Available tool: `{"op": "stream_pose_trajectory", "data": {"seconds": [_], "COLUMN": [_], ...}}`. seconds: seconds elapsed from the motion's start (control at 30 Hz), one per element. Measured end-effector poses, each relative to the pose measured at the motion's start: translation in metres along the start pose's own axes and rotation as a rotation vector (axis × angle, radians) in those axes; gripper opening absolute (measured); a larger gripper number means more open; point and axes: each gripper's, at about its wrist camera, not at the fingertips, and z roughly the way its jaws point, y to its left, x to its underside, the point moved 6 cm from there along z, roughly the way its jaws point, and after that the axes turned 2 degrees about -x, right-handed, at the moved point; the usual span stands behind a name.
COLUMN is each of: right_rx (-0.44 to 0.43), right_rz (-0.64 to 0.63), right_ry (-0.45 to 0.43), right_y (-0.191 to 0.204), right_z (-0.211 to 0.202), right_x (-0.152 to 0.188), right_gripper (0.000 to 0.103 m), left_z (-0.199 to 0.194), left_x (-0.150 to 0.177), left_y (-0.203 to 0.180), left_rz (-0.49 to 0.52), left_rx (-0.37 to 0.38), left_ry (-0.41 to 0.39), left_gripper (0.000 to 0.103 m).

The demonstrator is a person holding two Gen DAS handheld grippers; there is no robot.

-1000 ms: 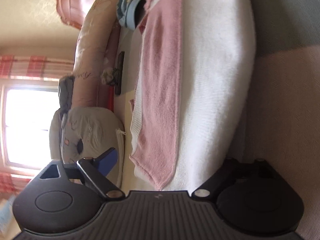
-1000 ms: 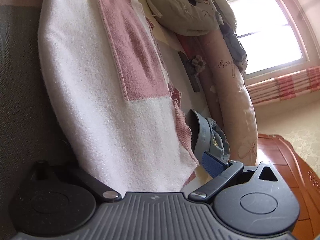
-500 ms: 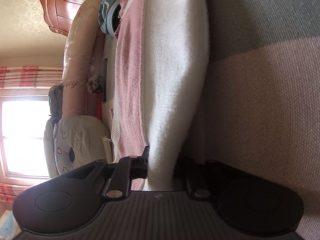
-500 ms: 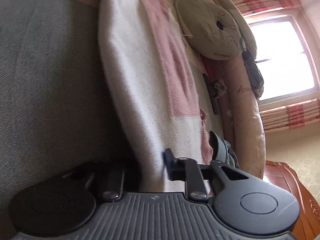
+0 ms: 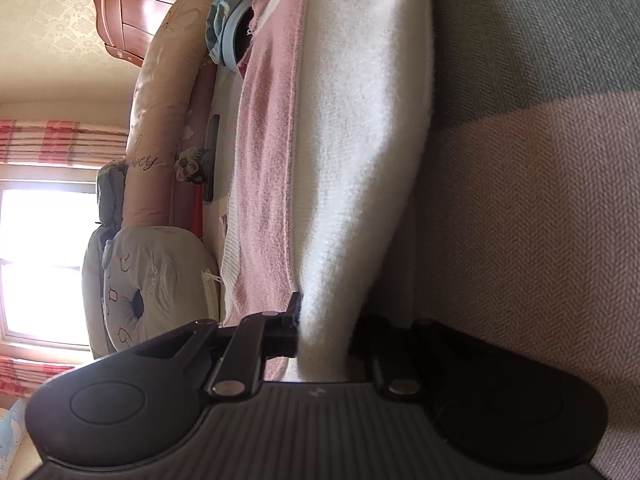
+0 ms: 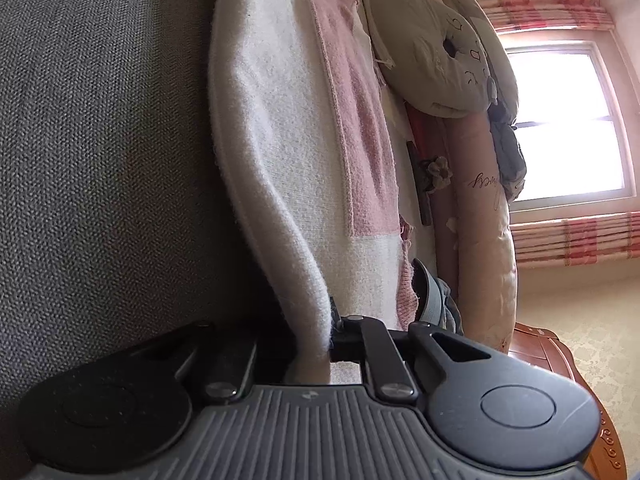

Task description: Fold clothes

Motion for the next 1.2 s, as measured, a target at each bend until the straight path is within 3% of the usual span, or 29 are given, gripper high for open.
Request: {"op": "stream_pose_trajectory", "data": {"seconds": [0.5, 0.7, 1.2], "right_rx": [-0.096, -0.173, -0.306], "right_rz": [0.126, 0.147, 0.177], "right_ry": [-0.036, -0.046, -0.073], "right_y": [-0.044, -0.025, 0.035], "right_z": [-0.039, -0.075, -0.193], "right_x": [-0.007, -0.005, -0.014], "right_gripper": [0.012, 0.012, 0.012], "left_z": [-0.033, -0.08, -0.216], "left_x": [0.005, 0.021, 0.059], "left_y": [0.037, 0.014, -0.038], "left_rz": [-0.013, 0.03, 0.024], "left_rx": [-0.023, 0.015, 0.072], "left_ry": [-0.069, -0.071, -0.057], "left_gripper": [0.009, 0.009, 0.009]}}
